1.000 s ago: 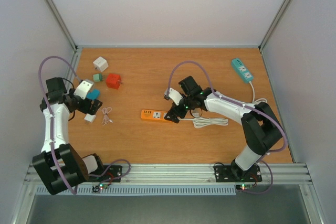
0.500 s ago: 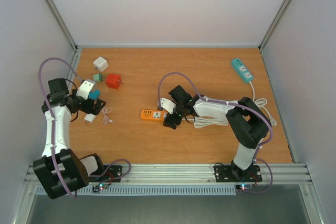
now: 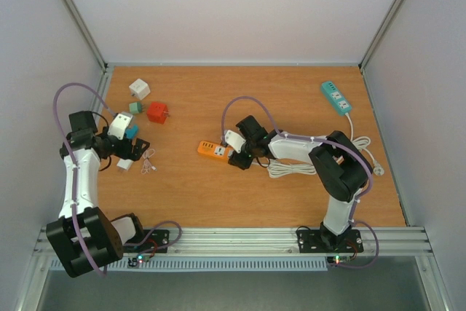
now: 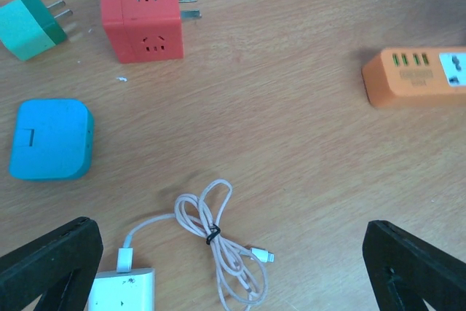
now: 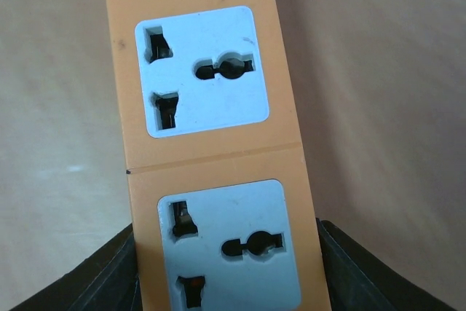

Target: Pull the plug off the socket

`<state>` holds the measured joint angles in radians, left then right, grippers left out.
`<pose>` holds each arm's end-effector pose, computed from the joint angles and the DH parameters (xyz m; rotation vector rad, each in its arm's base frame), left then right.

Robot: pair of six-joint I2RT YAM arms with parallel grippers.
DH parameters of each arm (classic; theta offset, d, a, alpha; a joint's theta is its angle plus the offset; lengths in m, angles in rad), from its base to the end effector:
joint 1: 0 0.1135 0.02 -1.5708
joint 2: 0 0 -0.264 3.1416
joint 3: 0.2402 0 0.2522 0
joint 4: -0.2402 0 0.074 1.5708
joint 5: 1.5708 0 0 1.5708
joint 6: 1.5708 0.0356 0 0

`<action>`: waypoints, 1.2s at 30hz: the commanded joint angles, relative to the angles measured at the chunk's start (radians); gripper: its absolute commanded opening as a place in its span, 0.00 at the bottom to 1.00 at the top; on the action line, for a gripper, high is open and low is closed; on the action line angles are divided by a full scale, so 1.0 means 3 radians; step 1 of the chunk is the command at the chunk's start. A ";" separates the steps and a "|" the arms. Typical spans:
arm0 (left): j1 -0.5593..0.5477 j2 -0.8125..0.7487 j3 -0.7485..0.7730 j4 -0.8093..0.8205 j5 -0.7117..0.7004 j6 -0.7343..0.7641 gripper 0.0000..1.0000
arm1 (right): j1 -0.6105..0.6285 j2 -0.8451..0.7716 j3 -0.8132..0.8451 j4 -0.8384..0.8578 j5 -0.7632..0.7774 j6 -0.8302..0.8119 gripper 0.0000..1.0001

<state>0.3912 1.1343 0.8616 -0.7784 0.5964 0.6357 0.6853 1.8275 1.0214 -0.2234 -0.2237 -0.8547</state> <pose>0.2035 0.0623 0.2548 0.4851 2.3473 -0.3276 0.2706 0.2314 0.1405 -1.8505 1.7931 0.2278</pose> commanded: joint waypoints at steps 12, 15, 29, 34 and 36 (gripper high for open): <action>-0.0021 -0.0085 -0.0056 0.0182 0.0064 -0.0064 1.00 | -0.1229 0.0228 0.0173 0.0059 -0.0047 0.0219 0.44; -0.0021 -0.0079 -0.0056 0.0215 0.0042 -0.0104 1.00 | -0.1440 0.0301 0.0255 0.0069 -0.0042 0.0226 0.43; -0.0021 0.0155 0.0124 0.0225 0.0072 -0.0308 1.00 | -0.2357 0.0528 0.0400 0.0152 -0.0141 0.0388 0.45; -0.0021 0.0199 0.0154 0.0287 0.0105 -0.0408 1.00 | -0.2561 0.0539 0.0396 0.0161 -0.0188 0.0501 0.50; -0.0022 0.0258 0.0199 0.0284 0.0120 -0.0447 1.00 | -0.2601 0.0510 0.0390 0.0162 -0.0206 0.0526 0.55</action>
<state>0.3901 1.1831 0.8742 -0.7349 0.6014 0.5434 -0.0654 1.9514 1.1458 -0.1287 -0.2966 -0.7357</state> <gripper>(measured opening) 0.996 0.552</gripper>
